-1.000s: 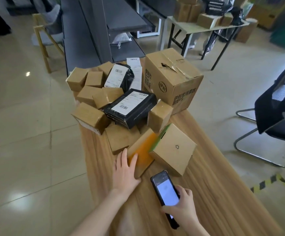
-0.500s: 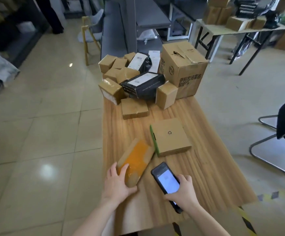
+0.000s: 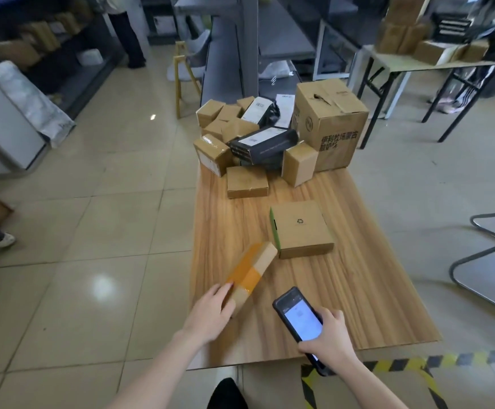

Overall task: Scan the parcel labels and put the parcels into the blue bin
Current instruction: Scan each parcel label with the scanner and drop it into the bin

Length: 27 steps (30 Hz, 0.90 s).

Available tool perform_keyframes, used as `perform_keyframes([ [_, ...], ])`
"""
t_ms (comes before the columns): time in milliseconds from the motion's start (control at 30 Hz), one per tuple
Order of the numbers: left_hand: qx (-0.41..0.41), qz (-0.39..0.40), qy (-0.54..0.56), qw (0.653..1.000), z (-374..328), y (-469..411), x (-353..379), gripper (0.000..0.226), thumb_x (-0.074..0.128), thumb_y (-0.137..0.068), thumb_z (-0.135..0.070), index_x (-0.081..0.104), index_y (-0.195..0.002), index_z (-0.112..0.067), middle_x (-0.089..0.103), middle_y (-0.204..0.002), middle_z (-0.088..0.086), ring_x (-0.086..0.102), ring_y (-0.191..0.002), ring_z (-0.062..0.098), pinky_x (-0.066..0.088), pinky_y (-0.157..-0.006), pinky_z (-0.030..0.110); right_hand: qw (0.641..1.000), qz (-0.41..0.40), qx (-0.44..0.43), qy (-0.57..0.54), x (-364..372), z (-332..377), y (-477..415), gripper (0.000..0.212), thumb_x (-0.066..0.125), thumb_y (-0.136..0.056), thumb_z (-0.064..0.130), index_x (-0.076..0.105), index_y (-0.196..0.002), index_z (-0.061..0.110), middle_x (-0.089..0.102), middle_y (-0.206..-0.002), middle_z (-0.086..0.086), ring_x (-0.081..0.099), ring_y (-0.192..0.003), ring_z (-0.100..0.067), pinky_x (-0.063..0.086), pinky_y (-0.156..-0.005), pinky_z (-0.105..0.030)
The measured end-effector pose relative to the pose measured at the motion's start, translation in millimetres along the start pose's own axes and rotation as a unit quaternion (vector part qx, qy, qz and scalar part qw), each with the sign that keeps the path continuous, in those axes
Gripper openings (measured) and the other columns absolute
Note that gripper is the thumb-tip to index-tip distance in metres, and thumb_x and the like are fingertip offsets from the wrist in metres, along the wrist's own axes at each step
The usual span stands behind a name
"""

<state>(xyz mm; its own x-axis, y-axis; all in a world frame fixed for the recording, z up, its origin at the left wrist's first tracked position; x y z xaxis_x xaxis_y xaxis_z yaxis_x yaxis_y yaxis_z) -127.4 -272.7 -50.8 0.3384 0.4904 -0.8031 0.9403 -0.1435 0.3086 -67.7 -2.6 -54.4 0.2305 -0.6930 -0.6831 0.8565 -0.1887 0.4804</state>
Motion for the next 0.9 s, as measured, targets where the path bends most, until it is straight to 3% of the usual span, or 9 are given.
perform_keyframes([
  [67, 0.027, -0.060, -0.002, 0.998, -7.6, 0.9, -20.0, 0.046, 0.033, -0.103, -0.026, 0.031, -0.149, -0.027, 0.043, -0.143, -0.004, 0.053, -0.117, 0.019, 0.043, -0.096, 0.029, 1.000, -0.003, -0.002, 0.004, 0.6, 2.8, -1.2, 0.086, 0.084, -0.052, 0.036, 0.040, -0.124, 0.020, 0.032, -0.110, 0.003, 0.045, -0.099, -0.011, 0.052, -0.090, -0.038],
  [167, 0.062, -0.117, -0.016, 0.991, -11.9, -3.7, -39.2, 0.057, 0.038, -0.098, -0.005, 0.030, -0.150, -0.028, 0.037, -0.142, -0.006, 0.053, -0.115, 0.018, 0.046, -0.094, 0.028, 1.000, -0.007, -0.005, 0.001, 1.8, 9.4, -5.7, 0.087, 0.086, -0.053, 0.036, 0.040, -0.125, 0.020, 0.032, -0.111, 0.003, 0.045, -0.103, -0.012, 0.054, -0.086, -0.034],
  [267, 0.055, -0.141, -0.007, 0.989, -5.7, -14.9, -46.6, 0.048, 0.043, -0.101, -0.019, 0.036, -0.148, -0.025, 0.032, -0.147, -0.002, 0.045, -0.128, 0.020, 0.041, -0.104, 0.030, 1.000, -0.007, -0.004, 0.005, 4.5, 17.1, -10.6, 0.087, 0.086, -0.054, 0.036, 0.039, -0.125, 0.020, 0.031, -0.111, 0.004, 0.044, -0.103, -0.012, 0.054, -0.084, -0.032],
  [367, 0.008, -0.118, -0.004, 0.993, 9.6, -29.4, -45.7, 0.071, 0.058, -0.093, -0.041, 0.023, -0.153, -0.028, 0.017, -0.154, -0.002, 0.033, -0.137, 0.019, 0.035, -0.111, 0.031, 1.000, -0.006, 0.000, 0.013, 4.4, 27.1, -16.8, 0.088, 0.084, -0.054, 0.038, 0.039, -0.127, 0.020, 0.030, -0.110, 0.004, 0.044, -0.101, -0.011, 0.054, -0.082, -0.031],
  [467, -0.024, -0.120, -0.030, 0.992, 25.0, -45.7, -50.3, 0.096, 0.075, -0.080, -0.035, 0.014, -0.154, -0.026, 0.016, -0.151, 0.004, 0.031, -0.136, 0.022, 0.035, -0.108, 0.029, 1.000, -0.003, 0.006, 0.020, 4.3, 37.7, -25.5, 0.090, 0.083, -0.054, 0.038, 0.038, -0.129, 0.021, 0.029, -0.111, 0.005, 0.044, -0.101, -0.010, 0.053, -0.081, -0.030],
  [667, -0.052, -0.105, 0.002, 0.993, 57.2, -86.4, -58.2, 0.099, 0.076, -0.076, -0.033, 0.016, -0.154, -0.019, 0.029, -0.138, 0.004, 0.037, -0.128, 0.023, 0.041, -0.102, 0.030, 1.000, 0.001, 0.027, 0.006, 10.1, 57.2, -43.4, 0.088, 0.081, -0.053, 0.033, 0.041, -0.129, 0.020, 0.031, -0.109, 0.006, 0.049, -0.094, -0.011, 0.052, -0.085, -0.037],
  [900, -0.059, -0.003, 0.073, 0.996, 86.8, -131.4, -46.3, 0.104, 0.076, -0.077, -0.041, 0.012, -0.155, -0.016, 0.025, -0.147, 0.002, 0.029, -0.138, 0.020, 0.030, -0.111, 0.031, 0.997, 0.019, 0.051, 0.053, 22.5, 86.3, -69.0, 0.087, 0.078, -0.054, 0.035, 0.039, -0.130, 0.019, 0.029, -0.108, 0.007, 0.050, -0.090, -0.010, 0.052, -0.080, -0.033],
])
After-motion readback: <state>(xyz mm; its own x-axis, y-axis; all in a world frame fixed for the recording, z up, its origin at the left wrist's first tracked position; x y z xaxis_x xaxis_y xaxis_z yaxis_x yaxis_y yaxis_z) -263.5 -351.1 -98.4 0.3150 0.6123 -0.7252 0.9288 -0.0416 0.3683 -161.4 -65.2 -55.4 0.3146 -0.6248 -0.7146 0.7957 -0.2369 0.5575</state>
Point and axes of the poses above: each hand's wrist, its own y-axis away from the middle knuckle, its own x-axis out of the palm, z = x × y, the point moved 10 cm from there along -y, towards the middle knuckle
